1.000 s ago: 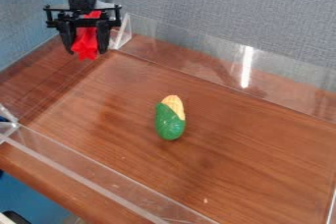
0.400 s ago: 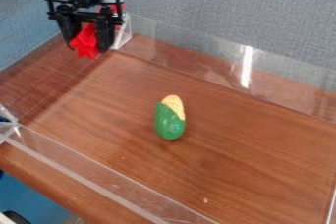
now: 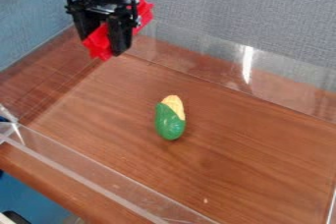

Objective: Put the red object to the right side of the table

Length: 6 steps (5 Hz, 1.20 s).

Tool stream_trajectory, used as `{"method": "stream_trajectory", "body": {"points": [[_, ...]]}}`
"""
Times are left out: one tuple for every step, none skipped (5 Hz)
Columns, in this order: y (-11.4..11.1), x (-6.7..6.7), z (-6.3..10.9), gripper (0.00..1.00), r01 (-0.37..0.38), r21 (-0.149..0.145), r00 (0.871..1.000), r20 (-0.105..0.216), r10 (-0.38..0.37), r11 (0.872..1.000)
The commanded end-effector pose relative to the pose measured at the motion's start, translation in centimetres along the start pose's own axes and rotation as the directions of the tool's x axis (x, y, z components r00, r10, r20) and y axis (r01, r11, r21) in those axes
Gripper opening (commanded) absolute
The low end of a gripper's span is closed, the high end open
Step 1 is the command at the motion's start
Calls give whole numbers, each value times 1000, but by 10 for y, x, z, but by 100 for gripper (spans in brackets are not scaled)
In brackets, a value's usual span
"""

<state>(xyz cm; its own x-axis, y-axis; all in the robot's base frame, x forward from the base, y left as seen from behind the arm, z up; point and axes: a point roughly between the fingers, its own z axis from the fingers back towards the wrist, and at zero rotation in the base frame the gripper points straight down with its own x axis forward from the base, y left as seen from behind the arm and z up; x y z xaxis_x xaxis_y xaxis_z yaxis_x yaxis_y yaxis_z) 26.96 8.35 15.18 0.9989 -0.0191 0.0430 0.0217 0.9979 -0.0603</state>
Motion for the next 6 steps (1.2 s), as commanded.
{"method": "stream_trajectory", "body": {"points": [[-20, -7, 17, 0, 25, 15, 999, 39, -25, 1000], [-38, -18, 14, 0, 93, 2, 995, 24, -93, 996], [-58, -30, 12, 0, 148, -12, 989, 11, -148, 989], [-91, -26, 7, 0, 217, -28, 976, 0, -217, 976], [-126, -10, -13, 0, 270, -36, 962, -30, -271, 962], [-161, 1, -36, 0, 323, -36, 944, -58, -324, 946]]}}
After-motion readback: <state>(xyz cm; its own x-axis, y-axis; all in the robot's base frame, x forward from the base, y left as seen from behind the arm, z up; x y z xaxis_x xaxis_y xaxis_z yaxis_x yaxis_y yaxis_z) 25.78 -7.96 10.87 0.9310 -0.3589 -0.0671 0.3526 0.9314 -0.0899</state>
